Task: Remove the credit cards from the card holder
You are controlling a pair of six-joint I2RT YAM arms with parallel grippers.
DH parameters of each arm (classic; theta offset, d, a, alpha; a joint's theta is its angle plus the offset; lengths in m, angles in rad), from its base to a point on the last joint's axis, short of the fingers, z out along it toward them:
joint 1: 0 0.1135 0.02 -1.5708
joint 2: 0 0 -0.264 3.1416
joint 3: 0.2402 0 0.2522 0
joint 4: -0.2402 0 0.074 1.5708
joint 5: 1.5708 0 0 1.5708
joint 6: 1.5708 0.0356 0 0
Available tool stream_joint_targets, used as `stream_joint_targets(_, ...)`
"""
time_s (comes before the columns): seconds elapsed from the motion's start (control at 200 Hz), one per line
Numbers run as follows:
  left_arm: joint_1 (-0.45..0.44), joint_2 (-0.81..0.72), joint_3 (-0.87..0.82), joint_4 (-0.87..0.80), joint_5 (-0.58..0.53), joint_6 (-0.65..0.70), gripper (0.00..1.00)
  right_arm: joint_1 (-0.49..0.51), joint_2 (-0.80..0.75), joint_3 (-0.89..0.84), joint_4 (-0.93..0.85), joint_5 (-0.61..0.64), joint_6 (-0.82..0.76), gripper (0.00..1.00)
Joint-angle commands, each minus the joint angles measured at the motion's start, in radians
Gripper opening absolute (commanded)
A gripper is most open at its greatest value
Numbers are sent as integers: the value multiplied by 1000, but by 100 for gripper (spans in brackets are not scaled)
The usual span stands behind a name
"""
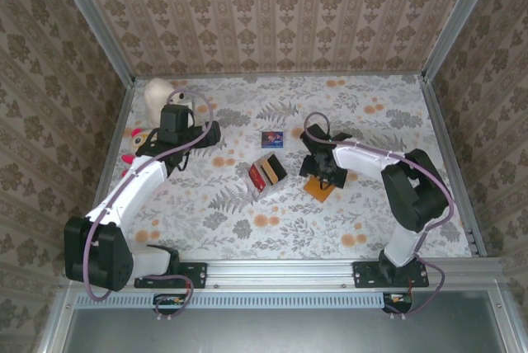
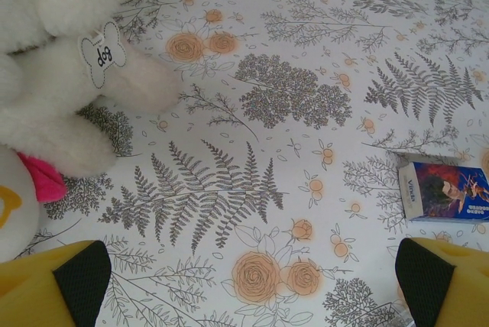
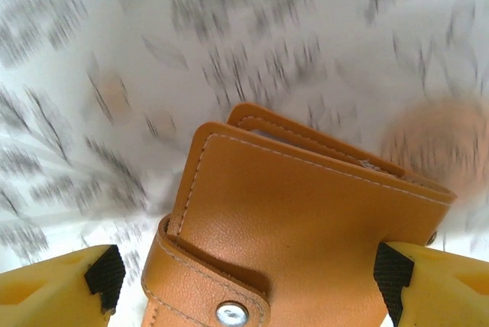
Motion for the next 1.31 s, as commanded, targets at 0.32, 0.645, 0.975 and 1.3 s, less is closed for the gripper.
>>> stream_joint_targets(0.32,7,-40,36,-13,25,25,100,-61,54,197,-5,-24,-230,89)
stream_joint_targets(0.645,6,-38,49,-45,24,15,100,-39,213,377,-178,66,-317,64)
stream_joint_targets(0.975,7,-41,42,-52,6,29,100,-55,265,349,-275,172,-348,67)
stream_joint_targets(1.3,8,-41,39,-51,-10,49,100,-106,160,226,-303,212,-323,71)
